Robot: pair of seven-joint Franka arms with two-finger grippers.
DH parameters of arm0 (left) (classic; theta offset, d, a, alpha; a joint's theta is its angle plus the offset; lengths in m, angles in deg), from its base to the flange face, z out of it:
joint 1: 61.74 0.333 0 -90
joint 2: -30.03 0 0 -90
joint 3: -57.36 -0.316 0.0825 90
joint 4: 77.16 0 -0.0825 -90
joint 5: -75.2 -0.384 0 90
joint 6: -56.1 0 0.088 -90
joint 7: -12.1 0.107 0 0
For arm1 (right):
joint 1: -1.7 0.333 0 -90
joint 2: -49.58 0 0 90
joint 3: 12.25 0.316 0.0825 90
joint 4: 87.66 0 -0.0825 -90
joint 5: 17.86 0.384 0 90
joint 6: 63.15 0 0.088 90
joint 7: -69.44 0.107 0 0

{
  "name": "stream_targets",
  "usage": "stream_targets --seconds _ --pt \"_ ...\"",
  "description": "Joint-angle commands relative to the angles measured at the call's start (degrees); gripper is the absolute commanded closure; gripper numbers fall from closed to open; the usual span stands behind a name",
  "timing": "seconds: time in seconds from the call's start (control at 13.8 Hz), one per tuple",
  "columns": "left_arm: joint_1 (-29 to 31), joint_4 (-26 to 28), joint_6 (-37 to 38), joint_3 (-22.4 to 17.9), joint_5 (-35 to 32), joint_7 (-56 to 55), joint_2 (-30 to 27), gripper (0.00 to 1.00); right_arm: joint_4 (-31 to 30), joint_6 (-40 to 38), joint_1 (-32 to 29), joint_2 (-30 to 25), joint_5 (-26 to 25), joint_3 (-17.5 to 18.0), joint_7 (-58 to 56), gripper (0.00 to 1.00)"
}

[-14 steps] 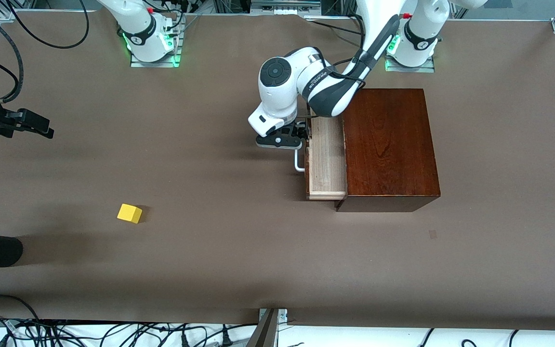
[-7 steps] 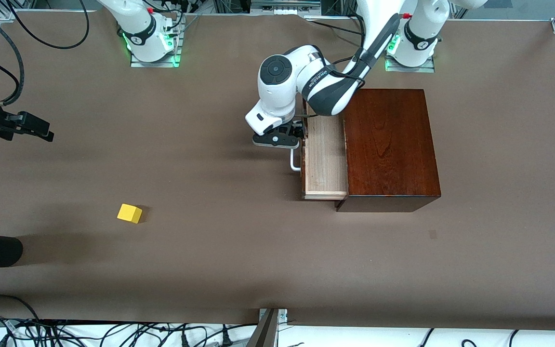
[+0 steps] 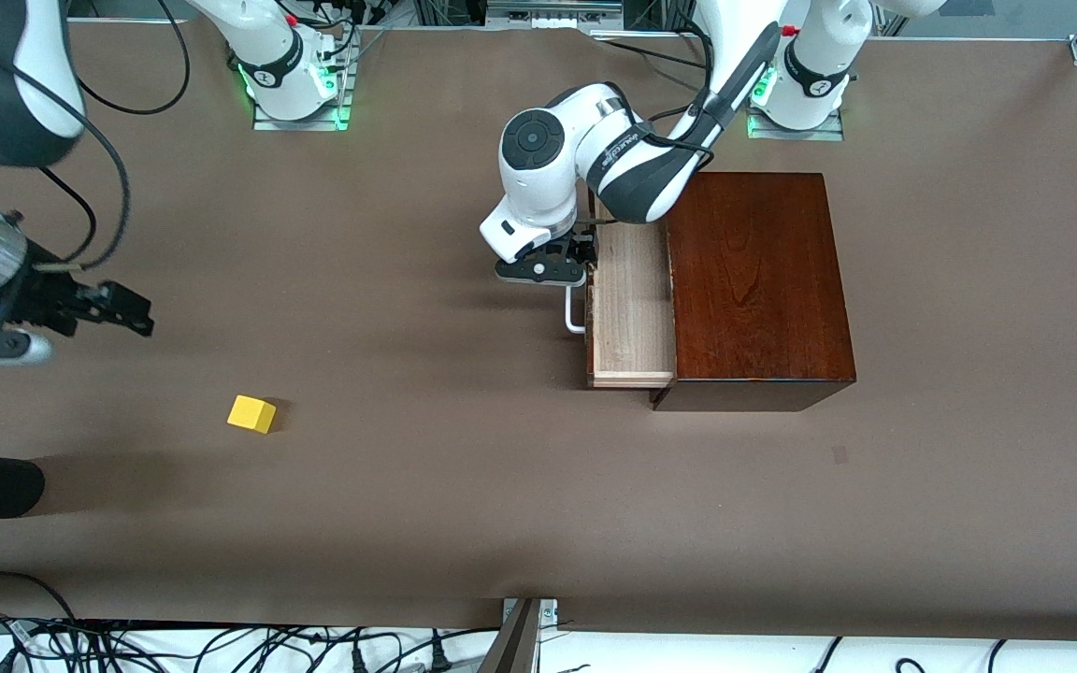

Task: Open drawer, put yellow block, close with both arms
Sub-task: 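Reach the right gripper to the yellow cube while the left gripper releases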

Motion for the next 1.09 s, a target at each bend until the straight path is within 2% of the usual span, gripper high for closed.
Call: stream_targets --seconds 0.0,0.44,0.58,0.8,1.02 --pt "0.7 0.6 2.8 -0.3 1.6 1.5 -3.0 0.00 9.7 -0.6 -0.1 8.8 -0.3 -0.3 -0.1 0.00" --pt "1.8 1.2 2.9 0.3 2.7 1.5 -7.5 0.00 10.1 1.4 -0.3 17.4 0.3 -0.3 1.4 0.00" --pt "4.1 1.3 4.0 0.2 5.0 1.6 -10.3 0.00 6.5 6.8 -0.1 19.6 1.3 -0.3 1.4 0.00" --pt "8.9 1.4 7.5 0.3 5.3 1.6 -14.5 0.00 -2.2 16.6 -0.5 20.4 1.9 -0.3 2.3 0.00" --pt "14.1 1.7 12.3 0.3 5.2 5.3 -18.9 0.00 -7.1 21.7 -0.6 20.5 2.0 -0.3 5.0 0.00"
